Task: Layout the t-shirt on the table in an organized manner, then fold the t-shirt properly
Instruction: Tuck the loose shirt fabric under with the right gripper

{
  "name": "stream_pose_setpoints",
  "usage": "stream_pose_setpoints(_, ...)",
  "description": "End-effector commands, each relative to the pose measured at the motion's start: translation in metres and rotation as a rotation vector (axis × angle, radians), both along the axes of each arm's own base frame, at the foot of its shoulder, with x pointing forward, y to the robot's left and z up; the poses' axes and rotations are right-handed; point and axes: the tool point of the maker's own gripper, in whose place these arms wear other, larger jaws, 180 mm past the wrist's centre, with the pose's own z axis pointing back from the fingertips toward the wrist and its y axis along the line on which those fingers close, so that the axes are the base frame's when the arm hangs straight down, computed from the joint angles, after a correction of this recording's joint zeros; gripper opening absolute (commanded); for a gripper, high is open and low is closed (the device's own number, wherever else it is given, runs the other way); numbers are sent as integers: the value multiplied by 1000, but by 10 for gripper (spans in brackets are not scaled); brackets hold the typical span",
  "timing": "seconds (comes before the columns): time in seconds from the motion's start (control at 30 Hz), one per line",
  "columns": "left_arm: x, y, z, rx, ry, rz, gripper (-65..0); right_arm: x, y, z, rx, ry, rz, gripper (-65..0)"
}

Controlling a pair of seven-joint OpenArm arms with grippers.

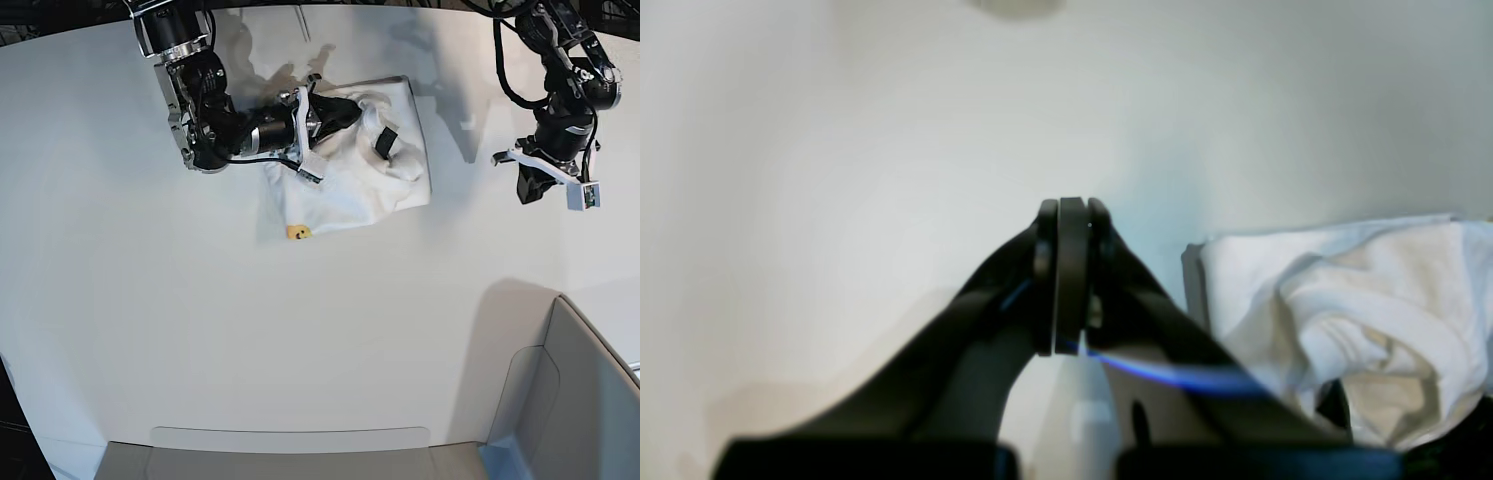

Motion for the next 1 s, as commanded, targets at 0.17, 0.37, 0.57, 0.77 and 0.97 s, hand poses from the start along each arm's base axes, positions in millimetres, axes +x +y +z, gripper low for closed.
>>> stream_pose_setpoints(0.17,4,2,10,11,-40,-2,-650,15,7,54,27,-218,66,-650)
stream_pose_setpoints(0.37,4,1,6,3,-30,-5,-649,38,14,113,55,-455,96,-650)
stream_pose_setpoints(0.57,1,-3,1,-7,7,-18,-649,74,22,99,49,-378,67,-650)
stream_pose_setpoints(0.77,-2,-5,-3,-11,38,-27,-650,85,35,41,66,-133,20,-650)
stream_pose_setpoints(0.97,-3,-5,-4,-11,42,-28,-650,70,38,15,44,-56,41,-650)
